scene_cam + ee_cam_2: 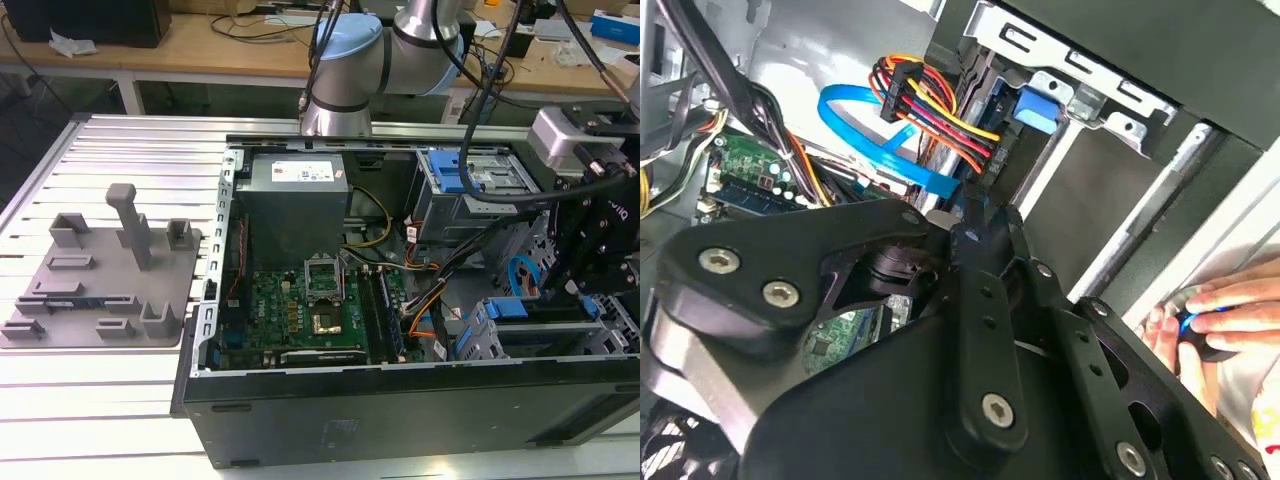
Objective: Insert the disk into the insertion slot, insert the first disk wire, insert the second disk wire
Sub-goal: 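Insert the second disk wire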
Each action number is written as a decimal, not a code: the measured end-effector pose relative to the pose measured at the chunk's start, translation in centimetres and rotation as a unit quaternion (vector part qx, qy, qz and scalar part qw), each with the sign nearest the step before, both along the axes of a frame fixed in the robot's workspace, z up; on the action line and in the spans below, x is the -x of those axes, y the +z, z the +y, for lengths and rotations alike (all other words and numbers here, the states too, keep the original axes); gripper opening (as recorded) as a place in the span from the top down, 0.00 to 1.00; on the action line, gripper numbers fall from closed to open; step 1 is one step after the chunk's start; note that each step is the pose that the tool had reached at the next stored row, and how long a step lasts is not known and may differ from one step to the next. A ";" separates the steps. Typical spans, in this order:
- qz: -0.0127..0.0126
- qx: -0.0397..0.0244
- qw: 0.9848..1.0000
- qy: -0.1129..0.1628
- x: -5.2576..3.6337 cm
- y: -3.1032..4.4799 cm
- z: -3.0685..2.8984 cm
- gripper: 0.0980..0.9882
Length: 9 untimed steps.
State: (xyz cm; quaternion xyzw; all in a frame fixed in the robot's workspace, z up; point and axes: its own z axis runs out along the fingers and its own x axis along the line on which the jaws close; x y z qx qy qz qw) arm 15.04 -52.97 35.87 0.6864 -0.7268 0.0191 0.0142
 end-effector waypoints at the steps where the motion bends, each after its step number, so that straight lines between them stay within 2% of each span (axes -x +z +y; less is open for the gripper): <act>1: 0.000 0.000 1.000 0.000 0.00 0.66 0.02 0.85; 4: 0.000 0.001 1.000 0.000 0.00 1.75 0.08 0.86; 6: 0.000 0.001 1.000 0.000 0.00 1.78 0.09 0.99; 9: 0.000 0.001 1.000 0.000 0.00 1.78 0.11 0.99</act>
